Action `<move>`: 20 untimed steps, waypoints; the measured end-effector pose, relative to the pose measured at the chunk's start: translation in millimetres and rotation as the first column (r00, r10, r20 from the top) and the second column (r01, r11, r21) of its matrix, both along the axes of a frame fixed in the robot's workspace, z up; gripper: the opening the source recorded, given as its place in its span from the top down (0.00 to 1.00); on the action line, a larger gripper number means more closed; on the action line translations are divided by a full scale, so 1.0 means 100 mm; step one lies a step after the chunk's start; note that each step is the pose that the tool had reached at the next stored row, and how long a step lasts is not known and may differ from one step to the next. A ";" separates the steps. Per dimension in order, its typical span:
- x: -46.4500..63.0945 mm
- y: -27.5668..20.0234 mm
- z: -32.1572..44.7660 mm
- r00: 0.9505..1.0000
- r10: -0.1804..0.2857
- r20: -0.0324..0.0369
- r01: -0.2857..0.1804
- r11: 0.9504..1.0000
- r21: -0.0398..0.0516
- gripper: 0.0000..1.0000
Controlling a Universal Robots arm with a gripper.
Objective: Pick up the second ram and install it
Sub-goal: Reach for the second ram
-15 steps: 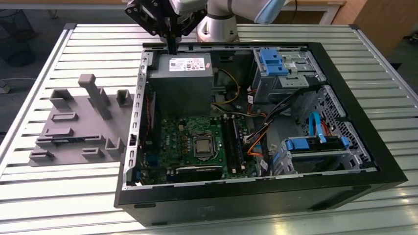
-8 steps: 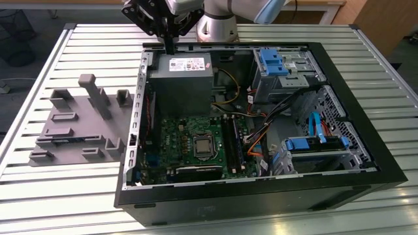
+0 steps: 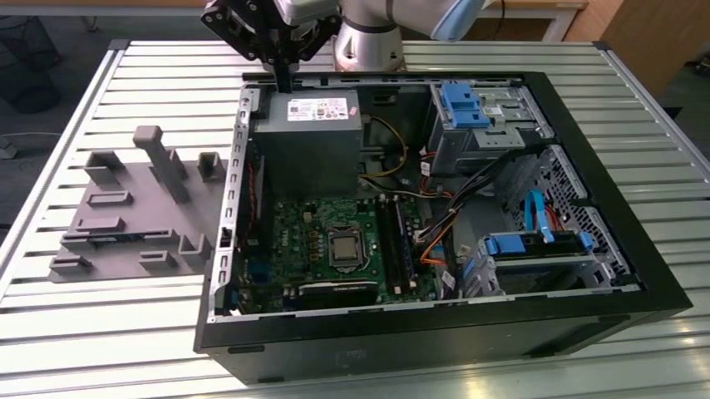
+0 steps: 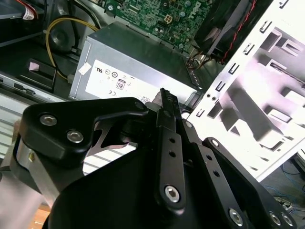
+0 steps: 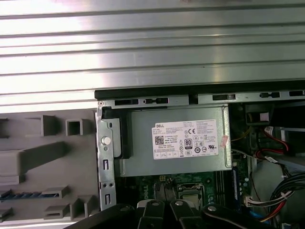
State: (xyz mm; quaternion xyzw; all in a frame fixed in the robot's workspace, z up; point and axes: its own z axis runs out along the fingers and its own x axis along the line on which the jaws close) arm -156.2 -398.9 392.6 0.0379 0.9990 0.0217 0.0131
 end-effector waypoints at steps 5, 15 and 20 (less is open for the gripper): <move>-0.03 0.000 0.000 1.000 0.000 0.000 0.000 1.000 0.000 0.89; -0.08 0.000 0.000 1.000 0.000 0.000 0.000 1.000 0.000 0.89; -0.11 0.000 0.000 1.000 0.000 0.000 0.000 1.000 0.000 0.89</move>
